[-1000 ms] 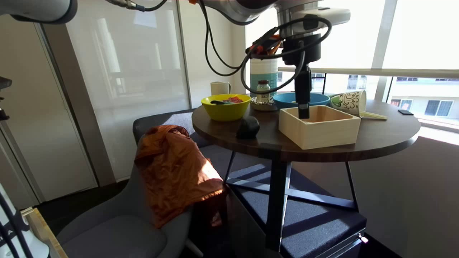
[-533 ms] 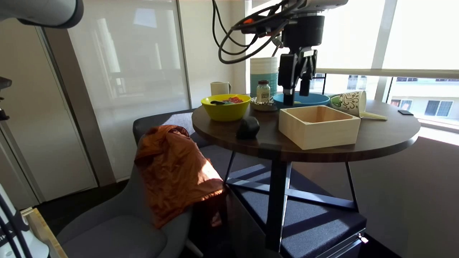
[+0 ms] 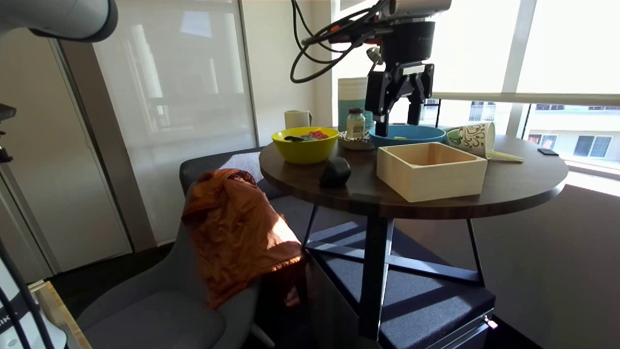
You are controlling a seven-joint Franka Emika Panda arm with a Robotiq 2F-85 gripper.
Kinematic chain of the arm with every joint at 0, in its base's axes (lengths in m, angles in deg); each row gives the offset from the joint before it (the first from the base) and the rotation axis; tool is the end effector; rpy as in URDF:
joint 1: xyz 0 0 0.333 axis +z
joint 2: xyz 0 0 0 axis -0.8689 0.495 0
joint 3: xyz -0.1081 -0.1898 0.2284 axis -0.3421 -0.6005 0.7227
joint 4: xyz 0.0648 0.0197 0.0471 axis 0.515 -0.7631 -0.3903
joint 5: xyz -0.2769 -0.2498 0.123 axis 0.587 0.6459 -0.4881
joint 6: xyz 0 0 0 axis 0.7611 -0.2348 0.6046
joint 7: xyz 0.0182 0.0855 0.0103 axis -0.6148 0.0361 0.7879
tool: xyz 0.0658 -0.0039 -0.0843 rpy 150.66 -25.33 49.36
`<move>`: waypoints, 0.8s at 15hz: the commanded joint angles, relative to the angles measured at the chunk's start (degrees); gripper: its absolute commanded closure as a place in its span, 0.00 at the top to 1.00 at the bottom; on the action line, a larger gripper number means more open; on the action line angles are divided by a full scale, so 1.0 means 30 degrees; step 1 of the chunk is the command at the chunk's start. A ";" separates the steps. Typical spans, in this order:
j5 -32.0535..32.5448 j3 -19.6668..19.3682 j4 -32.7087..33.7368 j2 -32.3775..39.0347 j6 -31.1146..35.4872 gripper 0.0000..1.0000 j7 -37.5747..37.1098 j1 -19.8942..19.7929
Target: Put the orange block on top of the bottle
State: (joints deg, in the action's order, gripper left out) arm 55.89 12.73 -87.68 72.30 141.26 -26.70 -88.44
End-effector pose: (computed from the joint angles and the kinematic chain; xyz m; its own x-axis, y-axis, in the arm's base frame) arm 0.5162 -0.4748 0.5205 -0.3142 -0.9485 -0.0411 -0.9453 0.3166 -0.0787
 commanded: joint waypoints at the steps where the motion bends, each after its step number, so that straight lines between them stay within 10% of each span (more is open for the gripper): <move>1: -0.0759 -0.0163 0.1168 0.0696 0.0589 1.00 -0.3331 0.0094; 6: -0.0143 0.0322 0.3115 0.2495 0.1536 1.00 -0.6236 -0.0534; 12: -0.0007 0.1258 0.4838 0.3808 0.0714 1.00 -0.1617 -0.1703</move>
State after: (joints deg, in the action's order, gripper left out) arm 55.51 14.68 -78.59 81.17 145.49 -36.39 -90.92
